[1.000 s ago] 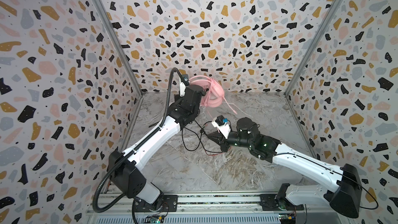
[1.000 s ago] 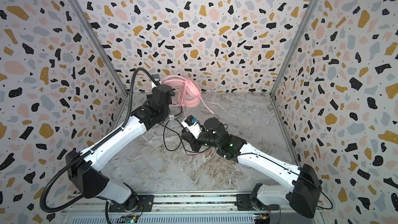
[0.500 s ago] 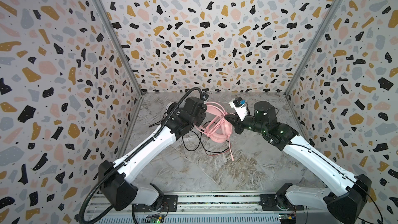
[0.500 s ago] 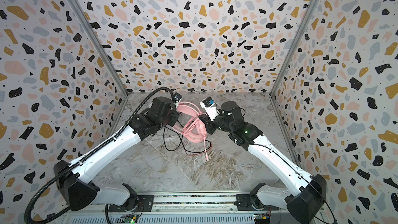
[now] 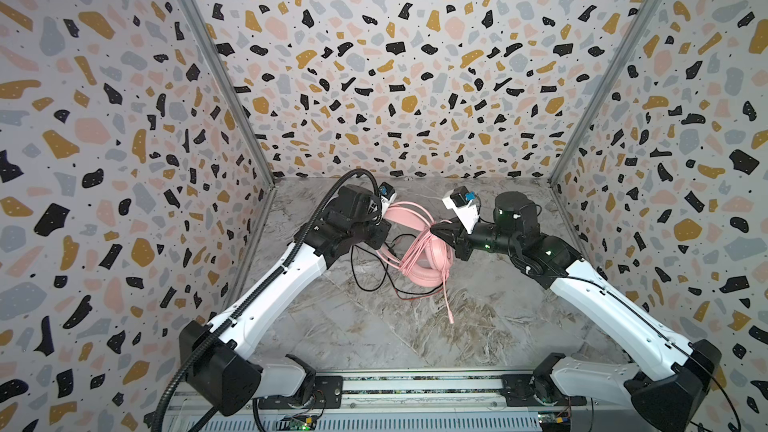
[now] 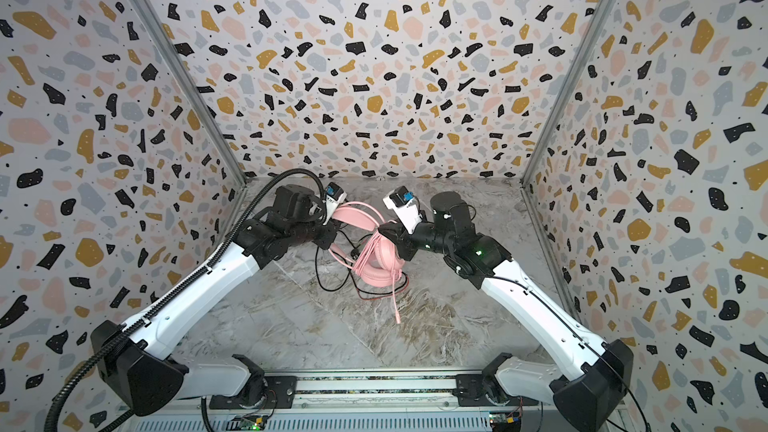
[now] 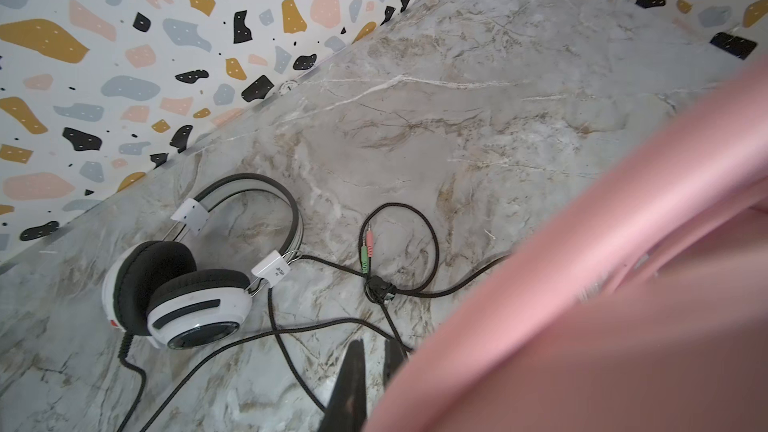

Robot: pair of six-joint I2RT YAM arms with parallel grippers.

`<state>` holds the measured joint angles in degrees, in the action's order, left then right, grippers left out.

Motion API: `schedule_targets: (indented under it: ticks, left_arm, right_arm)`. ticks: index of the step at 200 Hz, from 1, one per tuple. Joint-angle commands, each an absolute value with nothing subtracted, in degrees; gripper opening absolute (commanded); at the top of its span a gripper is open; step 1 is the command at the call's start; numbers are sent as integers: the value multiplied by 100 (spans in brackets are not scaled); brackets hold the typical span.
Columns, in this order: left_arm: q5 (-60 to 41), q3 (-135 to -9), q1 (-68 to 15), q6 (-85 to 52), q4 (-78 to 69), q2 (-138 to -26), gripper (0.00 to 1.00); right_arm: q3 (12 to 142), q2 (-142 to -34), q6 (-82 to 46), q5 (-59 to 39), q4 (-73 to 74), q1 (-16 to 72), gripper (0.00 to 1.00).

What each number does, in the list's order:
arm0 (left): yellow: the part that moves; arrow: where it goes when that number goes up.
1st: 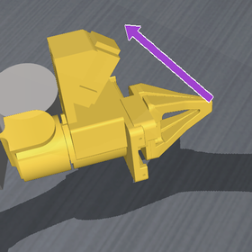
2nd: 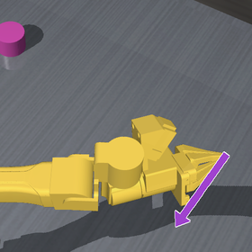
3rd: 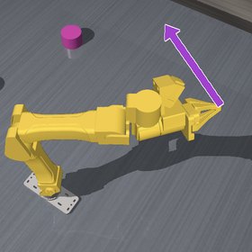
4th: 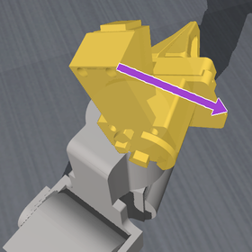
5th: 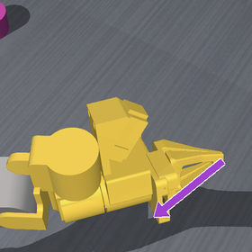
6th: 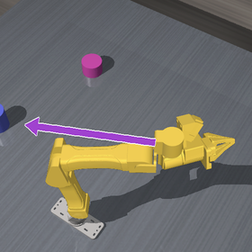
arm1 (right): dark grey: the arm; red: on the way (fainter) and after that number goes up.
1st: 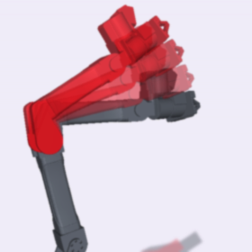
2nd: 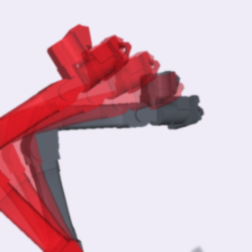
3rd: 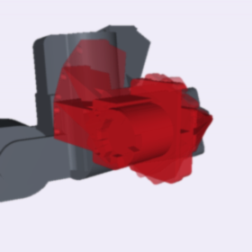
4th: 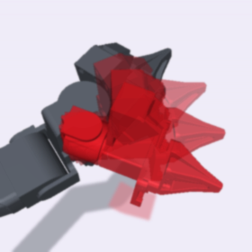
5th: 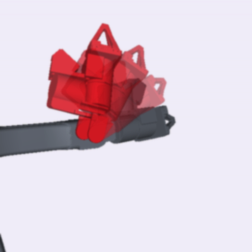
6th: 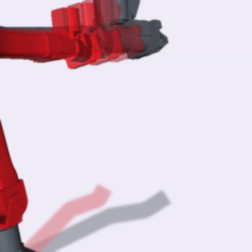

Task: Wrap the headphones

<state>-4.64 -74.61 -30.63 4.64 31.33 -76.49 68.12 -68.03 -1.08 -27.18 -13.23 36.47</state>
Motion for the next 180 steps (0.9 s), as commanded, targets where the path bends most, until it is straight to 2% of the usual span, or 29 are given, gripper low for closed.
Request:
schedule_targets:
  ticks: [1, 29, 97, 144, 180]
  left_arm:
    - [-1936, -7809, -3083, 273, 2803, -7293, 0]
    - [-2413, -7879, -2852, 133, 2831, -7317, 0]
    - [-2879, -8056, -2692, 68, 3048, -7523, 0]
    - [-3076, -8134, -2595, -136, 2885, -7561, 0]
    - [-3043, -8199, -2586, -246, 2883, -7661, 0]
  right_arm:
    - [6598, -6611, -278, -2628, -974, 3403, 9]
    - [6463, -6564, -334, -2908, -895, 3275, 12]
    - [6256, -6419, -436, -3287, -812, 3067, 16]
    - [6024, -6407, -573, -3518, -667, 3027, 31]
    - [5899, -6399, -704, -3761, -478, 2966, 35]
